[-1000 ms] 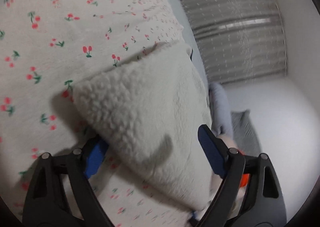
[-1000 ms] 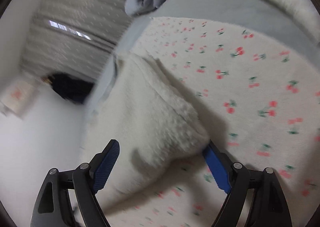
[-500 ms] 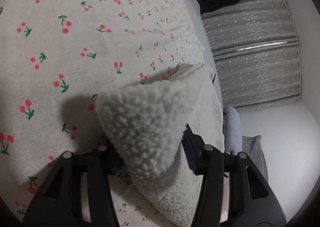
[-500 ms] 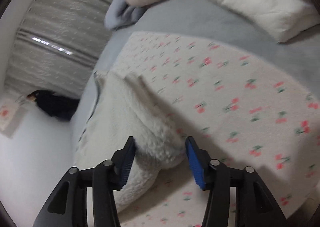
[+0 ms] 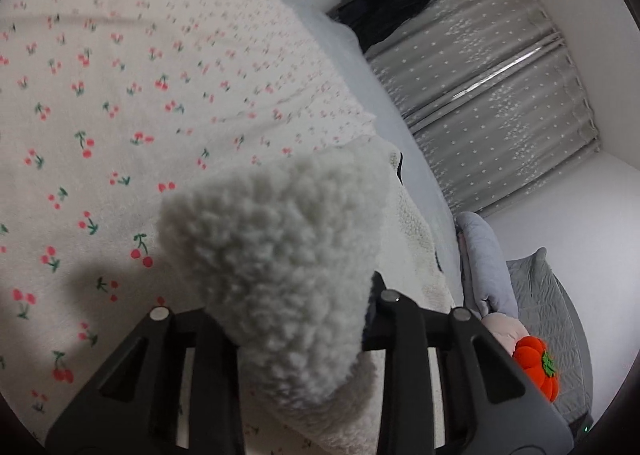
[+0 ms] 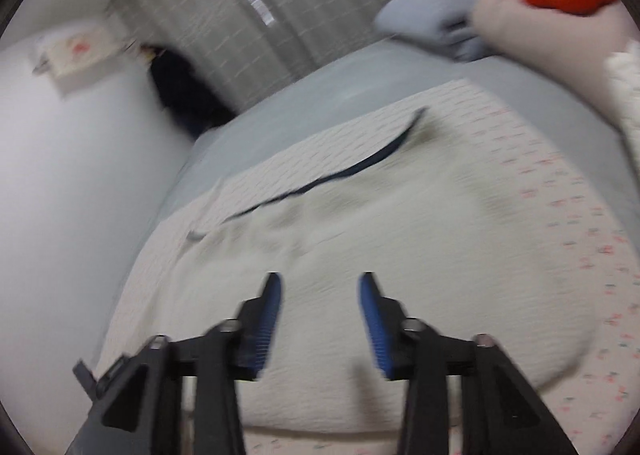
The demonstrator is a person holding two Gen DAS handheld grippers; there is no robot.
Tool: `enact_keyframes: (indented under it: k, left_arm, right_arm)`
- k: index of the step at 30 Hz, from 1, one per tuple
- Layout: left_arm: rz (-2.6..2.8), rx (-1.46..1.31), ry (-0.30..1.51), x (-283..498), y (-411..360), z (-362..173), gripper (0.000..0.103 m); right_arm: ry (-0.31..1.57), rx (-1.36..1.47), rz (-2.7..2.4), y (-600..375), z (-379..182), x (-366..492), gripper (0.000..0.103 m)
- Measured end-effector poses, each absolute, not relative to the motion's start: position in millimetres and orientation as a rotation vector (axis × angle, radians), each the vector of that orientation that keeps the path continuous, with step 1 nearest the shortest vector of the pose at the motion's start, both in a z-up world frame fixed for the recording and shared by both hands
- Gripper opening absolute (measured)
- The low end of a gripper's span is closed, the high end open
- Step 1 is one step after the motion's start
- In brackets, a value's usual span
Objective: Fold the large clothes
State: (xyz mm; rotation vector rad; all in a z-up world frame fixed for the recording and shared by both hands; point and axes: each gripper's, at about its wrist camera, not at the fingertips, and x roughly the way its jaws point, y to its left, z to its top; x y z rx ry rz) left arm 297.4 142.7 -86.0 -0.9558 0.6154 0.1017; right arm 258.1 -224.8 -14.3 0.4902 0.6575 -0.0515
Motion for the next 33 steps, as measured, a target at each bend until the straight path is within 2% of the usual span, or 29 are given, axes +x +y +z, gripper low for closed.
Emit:
enact_keyframes:
  k: [1, 3, 5, 10, 11, 16, 19, 22, 23, 24, 26, 33]
  left_arm:
    - [0.107, -0.941, 0.606, 296, 143, -82, 0.033]
    - [0.111, -0.909, 0.592, 292, 143, -78, 0.032]
    - [0.101, -0.881, 0.571, 289, 143, -70, 0.032]
    - [-0.011, -0.747, 0.48, 288, 111, -22, 0.032]
    - [-0.037, -0.715, 0.466, 289, 99, -10, 0.032]
    - [-0.214, -0.535, 0.424, 299, 17, 39, 0.032]
    - [-0.288, -0.44, 0.418, 306, -26, 57, 0.032]
    - [-0.351, -0.365, 0.438, 308, -58, 62, 0.032]
    - [-0.368, -0.342, 0.448, 309, -68, 61, 0.032]
    - [-0.389, -0.313, 0.466, 309, -80, 57, 0.032]
    - [-0.419, -0.267, 0.499, 305, -103, 48, 0.032]
    - [-0.509, 0.074, 0.64, 291, -209, -22, 0.034]
  right_arm:
    - [0.669, 0.471, -0.013, -213, -17, 264, 0.029]
    - [0.699, 0.406, 0.042, -192, -26, 275, 0.015]
    - [0.745, 0.403, 0.092, -180, -42, 284, 0.011]
    - [0.964, 0.52, 0.186, -170, -114, 323, 0.009]
    - [0.966, 0.53, 0.192, -171, -119, 326, 0.005]
    - [0.971, 0.626, 0.286, -190, -128, 332, 0.004]
    - [0.92, 0.684, 0.337, -208, -116, 323, 0.009]
    - [0.771, 0.704, 0.307, -245, -82, 294, 0.024]
    - [0.72, 0.719, 0.284, -262, -72, 281, 0.033]
    - [0.682, 0.737, 0.259, -279, -66, 270, 0.047]
    - [0.634, 0.781, 0.199, -313, -63, 248, 0.06]
    - [0.561, 0.945, 0.022, -403, -74, 186, 0.062]
